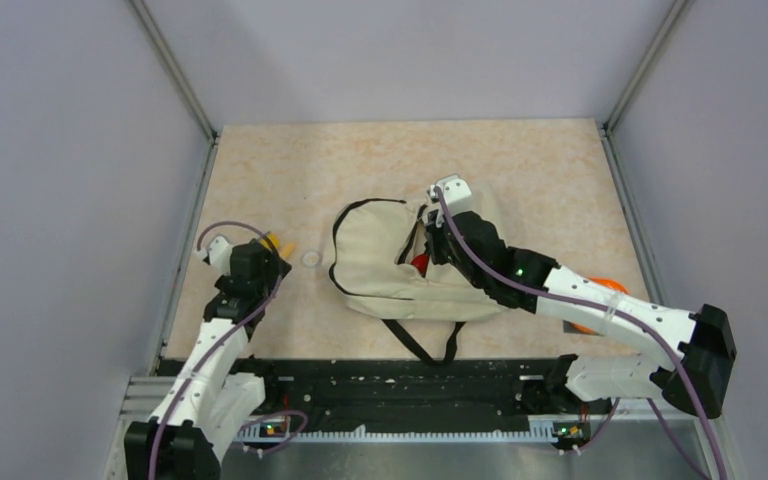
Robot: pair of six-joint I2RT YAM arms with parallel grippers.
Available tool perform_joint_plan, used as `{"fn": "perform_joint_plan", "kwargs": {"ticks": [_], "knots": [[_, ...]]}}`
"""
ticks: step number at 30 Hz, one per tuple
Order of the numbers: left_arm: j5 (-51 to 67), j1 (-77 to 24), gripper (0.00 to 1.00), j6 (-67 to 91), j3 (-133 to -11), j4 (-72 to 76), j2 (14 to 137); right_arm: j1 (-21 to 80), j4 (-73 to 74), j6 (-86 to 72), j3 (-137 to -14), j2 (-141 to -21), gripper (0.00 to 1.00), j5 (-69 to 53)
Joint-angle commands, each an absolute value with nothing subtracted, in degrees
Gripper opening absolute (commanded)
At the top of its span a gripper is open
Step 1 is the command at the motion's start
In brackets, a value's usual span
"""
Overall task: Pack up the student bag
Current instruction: Pick up the stationery from the center of the board.
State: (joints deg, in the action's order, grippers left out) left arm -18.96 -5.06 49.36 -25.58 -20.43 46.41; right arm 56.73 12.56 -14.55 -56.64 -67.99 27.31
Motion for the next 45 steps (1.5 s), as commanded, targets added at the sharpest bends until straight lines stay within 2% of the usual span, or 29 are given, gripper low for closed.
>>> {"fn": "perform_joint_plan", "kwargs": {"ticks": [1, 7, 12, 21, 31, 35, 45], "knots": [[-22.77, -3.62, 0.83, 51.64, -24.54, -21.69, 44.65, 56.62, 8.17, -14.60, -57.20, -65.51, 0.00, 28.29], [-14.92, 4.04, 0.86, 49.40, -23.38, -19.10, 48.05, 56.60, 8.04, -14.18, -57.16, -65.73, 0.00, 28.55], [-13.60, 5.34, 0.85, 48.87, -23.87, -18.04, 50.44, 56.60, 8.86, -13.78, -57.42, -66.16, 0.00, 29.17], [-10.45, 6.02, 0.71, 45.53, -25.84, -14.28, 58.01, 56.62, 8.70, -13.39, -57.64, -66.65, 0.00, 29.27], [-12.29, 6.07, 0.66, 39.36, -33.04, -16.55, 66.66, 56.61, 8.68, -13.71, -57.44, -66.84, 0.00, 29.27], [-13.66, 6.06, 0.55, 38.32, -32.54, -16.80, 67.51, 56.60, 8.43, -13.95, -57.16, -66.91, 0.00, 28.97], [-11.50, 6.06, 0.59, 37.56, -34.00, -18.03, 70.27, 56.62, 8.31, -14.05, -56.88, -66.64, 0.00, 28.88]]}}
